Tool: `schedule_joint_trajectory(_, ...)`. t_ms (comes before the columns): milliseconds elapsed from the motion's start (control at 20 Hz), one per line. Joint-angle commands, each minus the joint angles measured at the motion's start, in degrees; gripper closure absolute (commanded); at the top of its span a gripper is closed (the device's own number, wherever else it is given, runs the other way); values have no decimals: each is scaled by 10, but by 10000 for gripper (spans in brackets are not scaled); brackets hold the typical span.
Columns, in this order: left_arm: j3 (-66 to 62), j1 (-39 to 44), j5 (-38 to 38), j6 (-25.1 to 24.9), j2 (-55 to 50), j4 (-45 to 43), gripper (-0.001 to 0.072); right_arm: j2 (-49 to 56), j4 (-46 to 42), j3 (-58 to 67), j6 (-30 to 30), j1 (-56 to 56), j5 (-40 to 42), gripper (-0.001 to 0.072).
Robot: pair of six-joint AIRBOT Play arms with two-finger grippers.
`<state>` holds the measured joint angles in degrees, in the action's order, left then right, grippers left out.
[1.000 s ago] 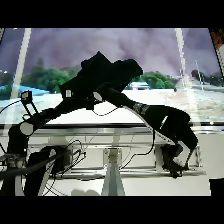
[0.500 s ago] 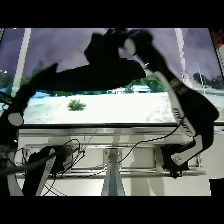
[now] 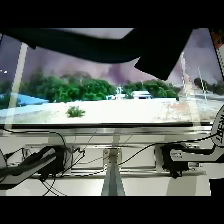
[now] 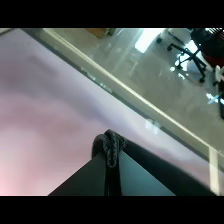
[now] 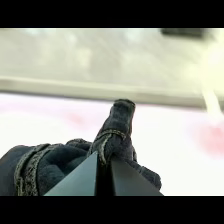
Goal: Fold the clothes and pants, and hang the long-sleeved shirts on hangers.
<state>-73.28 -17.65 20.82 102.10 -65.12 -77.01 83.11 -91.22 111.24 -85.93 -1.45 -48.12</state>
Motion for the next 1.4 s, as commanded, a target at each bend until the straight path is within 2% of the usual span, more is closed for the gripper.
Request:
schedule_joint_trajectory(0,-62,-27,103,-10,-24,-78,685,-13,6,-8,-6,-56,-150,684)
schedule_joint_trajectory(150,-47,-41,210,-24,-45,-126,686,-13,18,-70,-15,-61,-203,685)
schedule_joint_trajectory(250,-8,-42,250,-72,-55,-125,687,-15,33,-134,-36,-60,-206,684)
schedule_joint_trajectory(450,70,-51,308,-148,-53,-137,686,-43,35,-267,-29,-60,-240,684)
schedule_joint_trajectory(700,81,-82,436,-212,-48,-209,686,-152,25,-422,-29,-60,-245,684)
schedule_joint_trajectory(800,82,-92,456,-223,-35,-249,687,-209,22,-471,-29,-60,-251,684)
schedule_joint_trajectory(1000,83,-108,527,-295,-1,-252,687,-295,16,-514,-29,-60,-308,684)
schedule_joint_trajectory(1100,103,-113,552,-297,-6,-252,686,-316,16,-532,-30,-60,-330,684)
schedule_joint_trajectory(1350,204,-115,548,-297,-37,-281,685,-320,16,-602,-30,-60,-382,684)
